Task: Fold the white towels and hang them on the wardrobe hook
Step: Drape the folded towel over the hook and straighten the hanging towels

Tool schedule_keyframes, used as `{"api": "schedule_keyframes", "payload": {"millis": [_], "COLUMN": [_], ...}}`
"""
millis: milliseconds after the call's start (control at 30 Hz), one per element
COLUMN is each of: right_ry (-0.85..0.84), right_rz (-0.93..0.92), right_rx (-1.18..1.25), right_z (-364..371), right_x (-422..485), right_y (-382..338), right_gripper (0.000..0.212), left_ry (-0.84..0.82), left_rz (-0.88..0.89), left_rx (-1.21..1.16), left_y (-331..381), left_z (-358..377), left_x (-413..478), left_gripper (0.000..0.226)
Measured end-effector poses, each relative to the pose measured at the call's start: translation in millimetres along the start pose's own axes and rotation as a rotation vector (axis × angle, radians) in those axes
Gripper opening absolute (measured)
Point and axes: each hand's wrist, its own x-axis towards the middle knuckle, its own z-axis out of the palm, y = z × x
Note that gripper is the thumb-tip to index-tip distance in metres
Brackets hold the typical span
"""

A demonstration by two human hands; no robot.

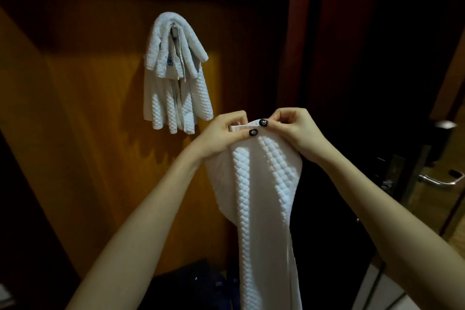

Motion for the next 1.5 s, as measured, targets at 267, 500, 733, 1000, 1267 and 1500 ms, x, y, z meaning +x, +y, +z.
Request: {"api": "schedule_keyframes", "payload": {"millis": [267,500,733,1000,1267,1500], "right_ry": [0.056,-0.072,0.007,0.084,0.114,0.071], "right_rz": [-0.028,0.022,-0.024,-0.081,-0.115,-0.136], "right_rx": [-0.039,-0.096,-0.033,-0.076,-0.08,-0.038], "right_z": [-19.4,-16.4,-17.9,-3.2,-14.3,-26.4], "right_x": [-10.5,-23.3,-18.2,-7.7,-16.6,-28.0], "right_y": [2.5,5.7,6.2,11.3,17.2,24.7], "right_gripper": [0.034,0.019,0.01,0.019,0.013,0.008], "left_ry": [0.086,0.212,0.086,-0.021,-0.063,-0.17], "left_rz": [-0.004,0.038,-0.007,-0.091,-0.091,-0.13], "left_rx": [-0.075,-0.057,-0.051,-0.094,-0.013,-0.039], "left_y": [-1.7,11.3,10.1,0.8,-11.8,-15.3], "left_z": [-0.3,-3.5,-18.1,-9.1,10.8,24.1], "left_x": [1.4,10.1,3.0,1.1,0.9,6.0], "left_gripper": [0.035,0.031,0.028,0.014,0.023,0.026]}}
